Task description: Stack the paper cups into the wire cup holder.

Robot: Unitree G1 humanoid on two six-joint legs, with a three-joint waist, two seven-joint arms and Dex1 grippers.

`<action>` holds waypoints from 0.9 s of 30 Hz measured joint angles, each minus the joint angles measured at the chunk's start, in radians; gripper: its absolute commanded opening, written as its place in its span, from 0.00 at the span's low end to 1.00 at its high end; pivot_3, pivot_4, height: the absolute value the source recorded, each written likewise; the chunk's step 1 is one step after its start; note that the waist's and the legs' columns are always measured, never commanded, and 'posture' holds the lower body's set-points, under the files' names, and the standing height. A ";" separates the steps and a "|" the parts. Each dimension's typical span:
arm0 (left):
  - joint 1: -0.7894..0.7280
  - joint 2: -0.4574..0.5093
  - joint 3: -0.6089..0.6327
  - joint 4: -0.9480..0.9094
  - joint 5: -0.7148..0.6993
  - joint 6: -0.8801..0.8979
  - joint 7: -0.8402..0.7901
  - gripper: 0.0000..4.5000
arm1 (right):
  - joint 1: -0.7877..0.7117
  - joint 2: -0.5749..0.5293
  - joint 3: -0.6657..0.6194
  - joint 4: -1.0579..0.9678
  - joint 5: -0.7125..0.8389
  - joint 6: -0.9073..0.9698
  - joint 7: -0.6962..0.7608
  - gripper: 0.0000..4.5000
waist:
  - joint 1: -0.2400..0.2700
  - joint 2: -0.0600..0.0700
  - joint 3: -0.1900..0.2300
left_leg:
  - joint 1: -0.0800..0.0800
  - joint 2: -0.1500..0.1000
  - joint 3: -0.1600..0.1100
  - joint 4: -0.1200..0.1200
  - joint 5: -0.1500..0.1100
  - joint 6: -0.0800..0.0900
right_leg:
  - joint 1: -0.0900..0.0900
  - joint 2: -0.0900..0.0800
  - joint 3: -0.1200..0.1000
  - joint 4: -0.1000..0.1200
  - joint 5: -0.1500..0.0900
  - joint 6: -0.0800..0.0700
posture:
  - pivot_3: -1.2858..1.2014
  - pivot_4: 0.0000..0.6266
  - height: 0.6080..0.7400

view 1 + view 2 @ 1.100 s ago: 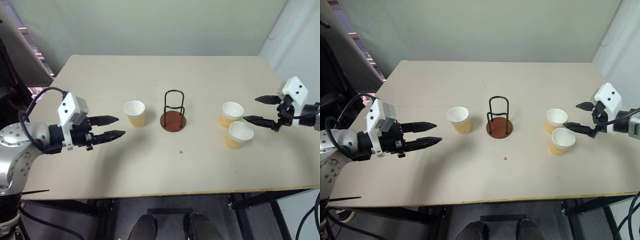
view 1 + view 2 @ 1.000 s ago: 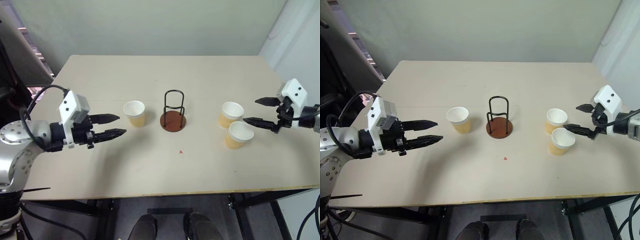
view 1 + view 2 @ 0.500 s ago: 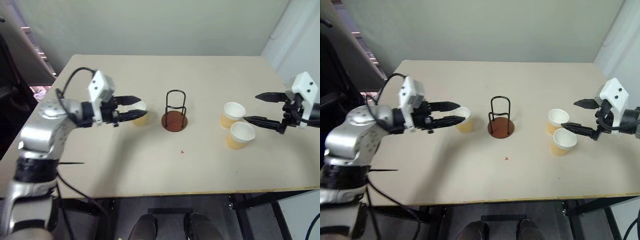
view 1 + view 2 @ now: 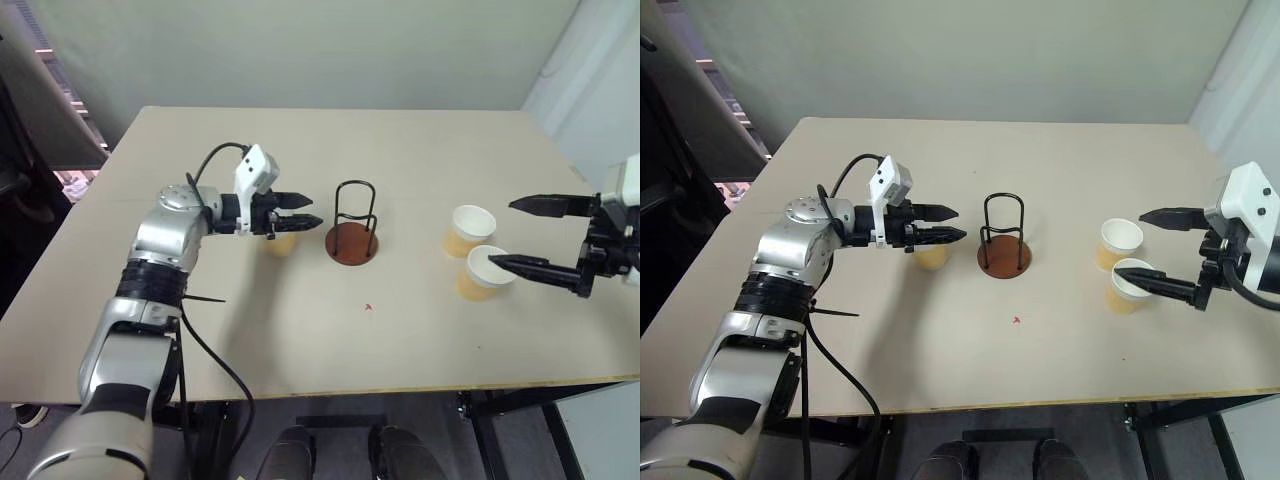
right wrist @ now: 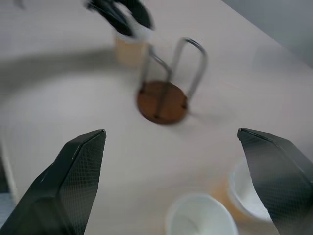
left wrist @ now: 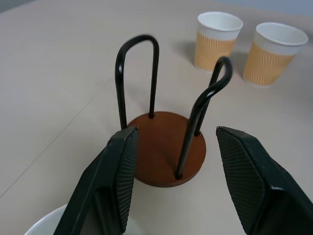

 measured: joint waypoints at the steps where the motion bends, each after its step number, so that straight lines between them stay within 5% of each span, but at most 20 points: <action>1: -0.010 -0.011 -0.005 0.024 0.011 -0.011 -0.018 0.61 | 0.000 0.001 -0.002 -0.013 0.015 0.008 -0.015 0.99 | 0.001 0.000 0.000 | -0.001 -0.001 0.000 0.001 -0.001 0.001 | 0.000 -0.001 0.001 0.000 0.000 0.002 | 0.52 0.24 1.00; 17: -0.129 -0.186 -0.018 0.267 0.112 -0.147 -0.091 0.61 | 0.010 0.035 0.006 -0.122 0.147 0.057 -0.208 0.99 | 0.009 0.000 0.000 | -0.008 -0.010 0.001 0.014 -0.008 0.013 | 0.000 -0.011 0.002 -0.001 -0.002 0.016 | 0.52 0.24 1.00; 20: -0.136 -0.212 -0.020 0.286 0.132 -0.169 -0.089 0.47 | 0.019 0.035 0.006 -0.124 0.150 0.057 -0.220 1.00 | 0.010 0.000 0.000 | -0.008 -0.010 0.001 0.015 -0.008 0.013 | 0.000 -0.011 0.002 0.000 -0.002 0.017 | 0.52 0.24 1.00; 26: -0.168 -0.245 -0.019 0.341 0.180 -0.262 -0.027 0.00 | 0.024 0.035 0.006 -0.130 0.155 0.056 -0.242 1.00 | 0.010 0.000 0.000 | -0.008 -0.010 0.002 0.015 -0.008 0.014 | 0.000 -0.011 0.003 0.000 -0.002 0.018 | 0.52 0.24 1.00; 27: -0.175 -0.245 -0.019 0.344 0.186 -0.275 -0.021 0.00 | 0.024 0.034 0.006 -0.130 0.155 0.056 -0.246 1.00 | 0.010 0.000 0.000 | -0.008 -0.010 0.002 0.015 -0.008 0.014 | 0.000 -0.011 0.003 0.000 -0.002 0.018 | 0.52 0.24 1.00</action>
